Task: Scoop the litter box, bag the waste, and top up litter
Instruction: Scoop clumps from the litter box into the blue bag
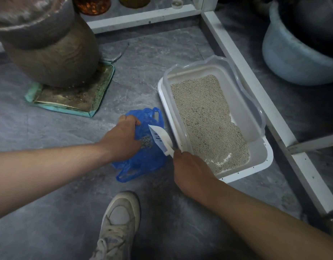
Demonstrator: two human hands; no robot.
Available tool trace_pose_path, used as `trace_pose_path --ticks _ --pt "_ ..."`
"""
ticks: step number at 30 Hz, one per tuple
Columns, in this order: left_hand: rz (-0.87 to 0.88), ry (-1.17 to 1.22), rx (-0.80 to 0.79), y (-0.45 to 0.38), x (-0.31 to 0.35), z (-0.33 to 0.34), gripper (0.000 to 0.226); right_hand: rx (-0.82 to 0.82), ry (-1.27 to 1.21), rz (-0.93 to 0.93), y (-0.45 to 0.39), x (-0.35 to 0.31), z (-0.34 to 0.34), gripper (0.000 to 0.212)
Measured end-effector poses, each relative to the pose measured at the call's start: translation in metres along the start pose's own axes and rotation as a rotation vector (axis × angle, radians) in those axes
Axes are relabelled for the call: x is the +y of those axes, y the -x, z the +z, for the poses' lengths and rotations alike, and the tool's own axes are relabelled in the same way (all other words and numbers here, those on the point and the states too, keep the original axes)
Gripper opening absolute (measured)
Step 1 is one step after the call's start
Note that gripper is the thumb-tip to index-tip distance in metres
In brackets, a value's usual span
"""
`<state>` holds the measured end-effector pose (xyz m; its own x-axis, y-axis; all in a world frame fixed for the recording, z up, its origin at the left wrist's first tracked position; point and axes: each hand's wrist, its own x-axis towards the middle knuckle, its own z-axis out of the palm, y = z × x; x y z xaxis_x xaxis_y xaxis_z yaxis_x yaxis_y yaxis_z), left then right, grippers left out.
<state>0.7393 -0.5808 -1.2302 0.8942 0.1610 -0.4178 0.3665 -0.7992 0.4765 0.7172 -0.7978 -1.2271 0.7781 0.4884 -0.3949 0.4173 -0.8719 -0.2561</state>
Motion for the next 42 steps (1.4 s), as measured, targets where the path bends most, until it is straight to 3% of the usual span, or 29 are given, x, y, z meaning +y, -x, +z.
trace_pose_path --ticks 5,10,15,18,21,29,31,36,39,42 --pt "0.006 -0.001 -0.004 -0.001 0.001 0.001 0.046 0.066 -0.125 -0.012 -0.002 0.007 -0.007 0.021" --pt "0.011 0.028 -0.002 -0.003 0.001 0.002 0.044 0.186 -0.449 0.027 0.000 0.021 -0.058 0.019" --pt "0.024 0.024 -0.026 -0.005 0.002 0.005 0.047 0.339 -0.745 0.289 -0.002 0.067 -0.083 0.017" --pt "0.034 0.019 -0.028 -0.006 0.003 0.007 0.048 0.243 -0.989 0.575 -0.004 0.102 -0.072 0.017" --pt "0.039 0.020 -0.031 -0.006 0.005 0.011 0.046 0.056 -1.049 0.745 0.001 0.120 -0.053 0.014" --pt "0.085 -0.008 -0.016 -0.010 0.012 0.020 0.049 -0.124 -1.083 0.800 -0.002 0.116 -0.032 0.018" --pt "0.090 -0.016 -0.021 -0.010 0.011 0.021 0.049 -0.145 -1.002 0.754 -0.001 0.114 -0.025 0.021" --pt "0.081 -0.007 -0.033 -0.008 0.007 0.018 0.049 -0.124 -0.269 0.505 -0.002 0.126 -0.023 0.051" --pt "0.069 0.003 -0.053 -0.007 0.003 0.011 0.046 -0.087 -0.099 0.510 -0.003 0.126 -0.029 0.052" --pt "0.057 0.002 -0.067 -0.001 -0.001 0.002 0.048 0.114 -0.105 0.469 -0.005 0.118 -0.044 0.043"
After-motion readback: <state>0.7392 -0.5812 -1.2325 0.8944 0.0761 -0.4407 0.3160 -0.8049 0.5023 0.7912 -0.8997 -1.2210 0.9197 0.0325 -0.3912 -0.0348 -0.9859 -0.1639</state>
